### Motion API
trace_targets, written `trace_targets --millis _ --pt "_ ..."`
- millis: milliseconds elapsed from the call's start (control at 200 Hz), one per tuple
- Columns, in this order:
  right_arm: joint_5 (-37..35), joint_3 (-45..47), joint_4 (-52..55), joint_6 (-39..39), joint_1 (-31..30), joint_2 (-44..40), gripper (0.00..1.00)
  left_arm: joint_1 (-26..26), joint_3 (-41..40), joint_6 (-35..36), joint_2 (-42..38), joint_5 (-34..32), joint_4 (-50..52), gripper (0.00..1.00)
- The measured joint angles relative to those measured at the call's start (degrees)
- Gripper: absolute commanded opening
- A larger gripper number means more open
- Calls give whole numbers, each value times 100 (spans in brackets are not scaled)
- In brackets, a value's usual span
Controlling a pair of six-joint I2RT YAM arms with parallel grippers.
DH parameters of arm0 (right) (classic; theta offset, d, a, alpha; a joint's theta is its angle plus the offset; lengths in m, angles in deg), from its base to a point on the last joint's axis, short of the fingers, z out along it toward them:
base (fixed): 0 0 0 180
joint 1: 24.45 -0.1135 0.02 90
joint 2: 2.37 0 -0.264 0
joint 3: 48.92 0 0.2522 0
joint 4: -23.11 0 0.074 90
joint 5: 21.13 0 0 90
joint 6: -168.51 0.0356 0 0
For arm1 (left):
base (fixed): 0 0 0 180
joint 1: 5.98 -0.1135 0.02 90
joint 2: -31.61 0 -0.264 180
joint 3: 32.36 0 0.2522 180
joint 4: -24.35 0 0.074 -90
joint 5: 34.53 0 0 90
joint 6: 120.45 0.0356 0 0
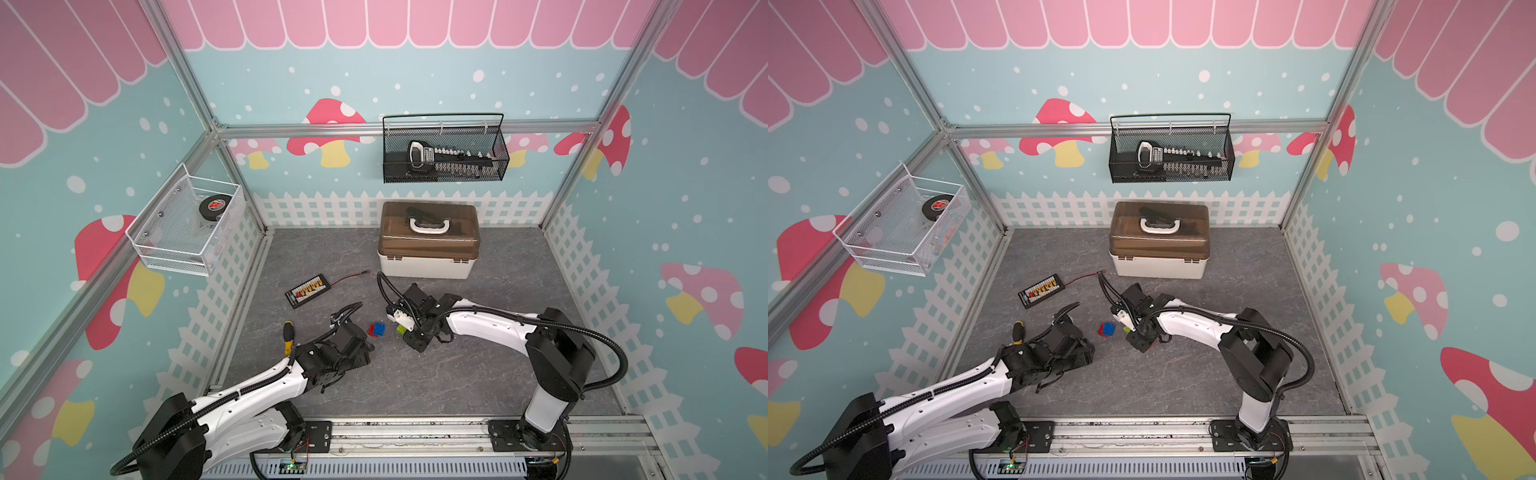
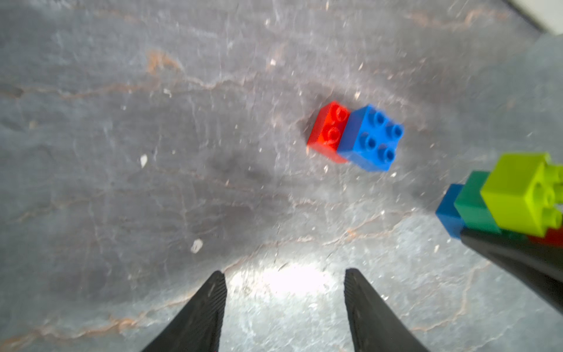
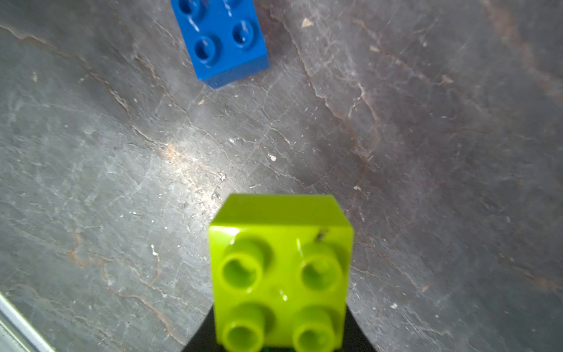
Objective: Assemble the letter y with lego
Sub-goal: Move the lego brick at the center of the board.
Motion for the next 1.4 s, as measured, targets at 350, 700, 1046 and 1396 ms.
trace_targets --millis 350,700,1046,1396 --pt "-120 334 -13 44 83 -664 31 -1147 525 601 977 542 -566 55" --pt "-162 501 -76 85 160 -872 31 -1440 1255 1005 2468 1126 -1095 47" --pt "-164 533 -94 107 195 -872 30 -1440 1217 1049 2586 1373 -1316 43" --pt "-166 533 -96 105 195 -870 30 -1451 1064 1038 2752 1486 -1537 36"
